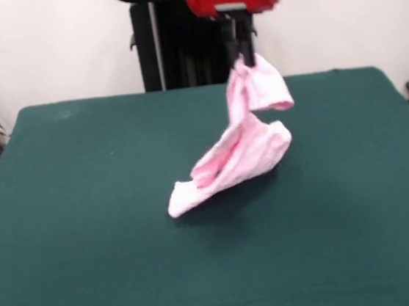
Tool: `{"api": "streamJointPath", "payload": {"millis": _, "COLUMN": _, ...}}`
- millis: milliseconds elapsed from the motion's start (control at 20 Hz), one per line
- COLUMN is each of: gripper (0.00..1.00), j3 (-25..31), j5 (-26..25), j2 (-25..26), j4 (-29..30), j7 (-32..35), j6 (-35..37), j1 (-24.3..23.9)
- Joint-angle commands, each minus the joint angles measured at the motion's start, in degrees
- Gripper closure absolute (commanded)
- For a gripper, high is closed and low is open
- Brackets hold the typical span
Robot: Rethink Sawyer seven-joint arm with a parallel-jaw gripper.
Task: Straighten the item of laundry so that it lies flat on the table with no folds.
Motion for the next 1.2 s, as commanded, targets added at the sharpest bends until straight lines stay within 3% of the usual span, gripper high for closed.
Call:
{"api": "streamJointPath", "payload": {"millis": 50, "gripper": 1.00, "j3": 0.1, "j5": -2.5, "j2": -0.9, "j4": -7.8, "j7": 0.1, "j6": 12.7, "j1": -4.7}}
{"api": "streamJointPath", "payload": {"millis": 300, "gripper": 1.00, "j3": 1.9, "j5": -4.5, "j2": -2.7, "j4": -7.5, "j7": -6.1, "j6": 15.0, "j1": -10.4}}
{"api": "streamJointPath", "payload": {"millis": 800, "gripper": 1.00, "j3": 6.0, "j5": -6.2, "j2": -11.6, "j4": 3.4, "j7": -16.0, "j6": 13.4, "j1": -20.9}}
{"api": "streamJointPath", "payload": {"millis": 1200, "gripper": 1.00, "j3": 8.2, "j5": -8.1, "j2": -12.8, "j4": 7.7, "j7": -13.0, "j6": 8.8, "j1": -22.1}}
